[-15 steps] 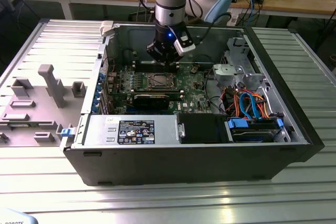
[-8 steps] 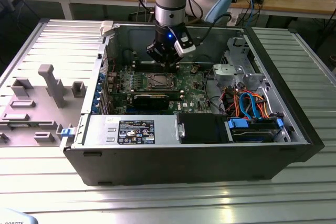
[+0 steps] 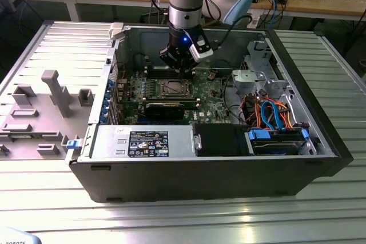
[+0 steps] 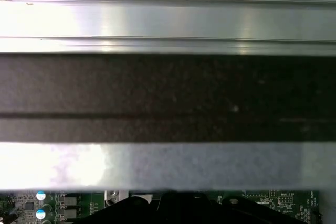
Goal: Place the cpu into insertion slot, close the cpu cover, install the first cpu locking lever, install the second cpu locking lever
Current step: 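Install the second cpu locking lever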
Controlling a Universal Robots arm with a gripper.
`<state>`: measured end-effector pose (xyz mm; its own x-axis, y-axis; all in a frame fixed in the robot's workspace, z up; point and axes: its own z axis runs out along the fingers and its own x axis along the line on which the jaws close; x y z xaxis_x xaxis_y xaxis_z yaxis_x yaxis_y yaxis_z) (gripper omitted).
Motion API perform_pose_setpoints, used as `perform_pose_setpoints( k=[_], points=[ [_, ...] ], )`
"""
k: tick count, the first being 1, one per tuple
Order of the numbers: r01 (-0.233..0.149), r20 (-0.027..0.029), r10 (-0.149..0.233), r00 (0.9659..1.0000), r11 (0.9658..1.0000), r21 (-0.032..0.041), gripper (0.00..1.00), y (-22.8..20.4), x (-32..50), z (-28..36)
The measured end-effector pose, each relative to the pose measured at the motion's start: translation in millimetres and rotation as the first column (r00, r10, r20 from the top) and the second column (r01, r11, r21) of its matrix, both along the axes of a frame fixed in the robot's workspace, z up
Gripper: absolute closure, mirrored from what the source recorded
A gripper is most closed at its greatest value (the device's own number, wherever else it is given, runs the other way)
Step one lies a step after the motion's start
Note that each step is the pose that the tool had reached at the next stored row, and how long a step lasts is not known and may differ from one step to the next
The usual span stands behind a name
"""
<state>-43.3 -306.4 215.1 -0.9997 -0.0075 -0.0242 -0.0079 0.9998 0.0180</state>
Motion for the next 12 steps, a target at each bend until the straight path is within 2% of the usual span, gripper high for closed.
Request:
perform_pose_setpoints(
  k=[3,5,12],
  points=[
    [0.0,0.0,0.0,1.0,1.0,0.0001,0.89,-0.6,0.0,0.0],
    [0.0,0.0,0.0,1.0,1.0,0.0001,0.89,-2.8,0.0,0.0],
    [0.0,0.0,0.0,1.0,1.0,0.0,0.89,-4.4,0.0,0.0]
  ],
)
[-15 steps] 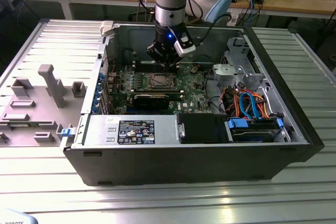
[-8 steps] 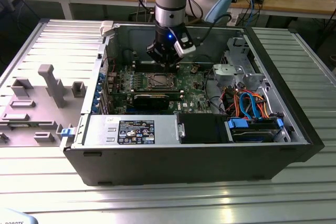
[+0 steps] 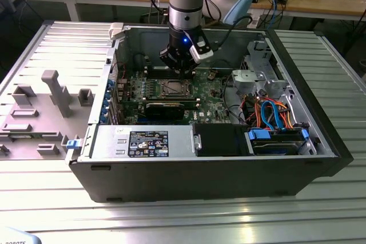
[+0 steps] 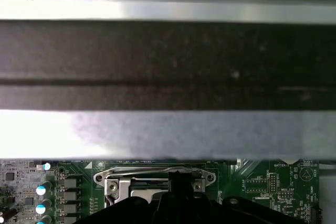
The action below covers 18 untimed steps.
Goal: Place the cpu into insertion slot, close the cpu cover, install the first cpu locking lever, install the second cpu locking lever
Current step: 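Install the second cpu locking lever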
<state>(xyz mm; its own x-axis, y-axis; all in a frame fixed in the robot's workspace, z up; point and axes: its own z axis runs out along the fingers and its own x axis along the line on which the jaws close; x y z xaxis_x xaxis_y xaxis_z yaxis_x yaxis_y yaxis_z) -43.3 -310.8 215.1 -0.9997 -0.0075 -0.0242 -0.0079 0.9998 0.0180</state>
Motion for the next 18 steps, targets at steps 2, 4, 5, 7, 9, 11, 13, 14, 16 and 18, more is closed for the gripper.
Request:
perform_pose_setpoints(
  k=[2,4,5,7,9,11,13,14,16,18],
  points=[
    [0.0,0.0,0.0,1.0,1.0,0.0,0.89,-0.2,0.0,0.0],
    [0.0,0.0,0.0,1.0,1.0,0.0,0.89,-0.2,0.0,0.0],
    [0.0,0.0,0.0,1.0,1.0,0.0,0.89,-0.2,0.0,0.0],
    [0.0,0.0,0.0,1.0,1.0,0.0,0.89,-0.2,0.0,0.0],
    [0.0,-0.0001,0.0,1.0,1.0,-0.0002,0.89,-0.3,0.0,0.2],
    [0.0,0.0,0.0,1.0,1.0,0.0,0.89,-0.3,0.0,5.3],
    [0.0,0.0001,0.0,1.0,1.0,0.0,0.89,-0.3,0.0,11.1],
    [0.0,0.0,0.0,1.0,1.0,0.0001,0.89,-0.2,0.0,13.4],
    [0.0,0.0,0.0,1.0,1.0,-0.0001,0.89,-0.3,0.0,17.4],
    [0.0,0.0002,0.0,1.0,1.0,0.0001,0.89,-0.4,0.1,19.9]
  ],
)
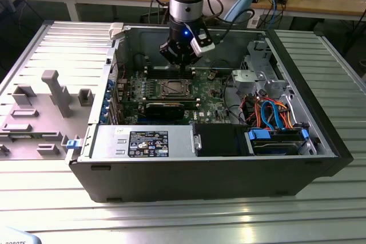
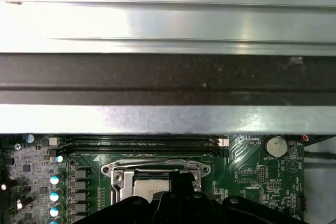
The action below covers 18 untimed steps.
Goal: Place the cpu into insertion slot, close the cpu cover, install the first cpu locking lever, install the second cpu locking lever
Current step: 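Install the second cpu locking lever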
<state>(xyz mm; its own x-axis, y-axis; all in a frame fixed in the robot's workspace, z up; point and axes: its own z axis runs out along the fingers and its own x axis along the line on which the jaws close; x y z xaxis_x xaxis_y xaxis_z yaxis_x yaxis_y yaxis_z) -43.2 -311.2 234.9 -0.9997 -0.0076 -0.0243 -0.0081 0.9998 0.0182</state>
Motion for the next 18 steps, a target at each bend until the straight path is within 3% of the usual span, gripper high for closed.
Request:
perform_pose_setpoints(
  k=[2,7,14,18],
  points=[
    [0.0,-0.0001,0.0,1.0,1.0,-0.0003,0.89,-1.1,0.0,0.1],
    [0.0,-0.0002,0.0,1.0,1.0,-0.0003,0.89,-12.8,0.0,0.1],
    [0.0,-0.0002,0.0,1.0,1.0,-0.0002,0.89,-25.1,-0.1,0.1],
    [0.0,-0.0002,0.0,1.0,1.0,-0.0003,0.89,-27.8,-0.1,0.3]
  ],
)
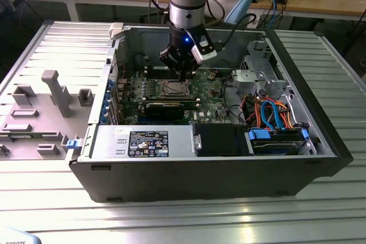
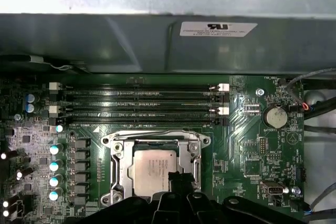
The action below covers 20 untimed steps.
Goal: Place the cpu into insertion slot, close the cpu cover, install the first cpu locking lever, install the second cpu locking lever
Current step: 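Install the second cpu locking lever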
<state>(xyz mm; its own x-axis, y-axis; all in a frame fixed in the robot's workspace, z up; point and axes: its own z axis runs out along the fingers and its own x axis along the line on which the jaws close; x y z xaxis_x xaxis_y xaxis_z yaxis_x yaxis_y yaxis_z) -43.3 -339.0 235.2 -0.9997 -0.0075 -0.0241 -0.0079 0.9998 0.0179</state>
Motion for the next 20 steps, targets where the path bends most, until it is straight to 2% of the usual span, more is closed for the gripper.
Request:
perform_pose_setpoints(
  k=[5,8,10,18,20],
  points=[
    [0.0,0.0,0.0,1.0,1.0,-0.0001,0.89,-0.1,0.0,13.9],
    [0.0,-0.0001,0.0,1.0,1.0,0.0,0.89,-2.0,0.0,14.3],
    [0.0,0.0,0.0,1.0,1.0,0.0,0.89,-4.8,0.0,14.3],
    [0.0,0.0001,0.0,1.0,1.0,0.0002,0.89,-25.9,-0.3,13.5],
    [0.0,0.0,0.0,1.0,1.0,0.0001,0.89,-29.6,-0.6,13.6]
  ],
)
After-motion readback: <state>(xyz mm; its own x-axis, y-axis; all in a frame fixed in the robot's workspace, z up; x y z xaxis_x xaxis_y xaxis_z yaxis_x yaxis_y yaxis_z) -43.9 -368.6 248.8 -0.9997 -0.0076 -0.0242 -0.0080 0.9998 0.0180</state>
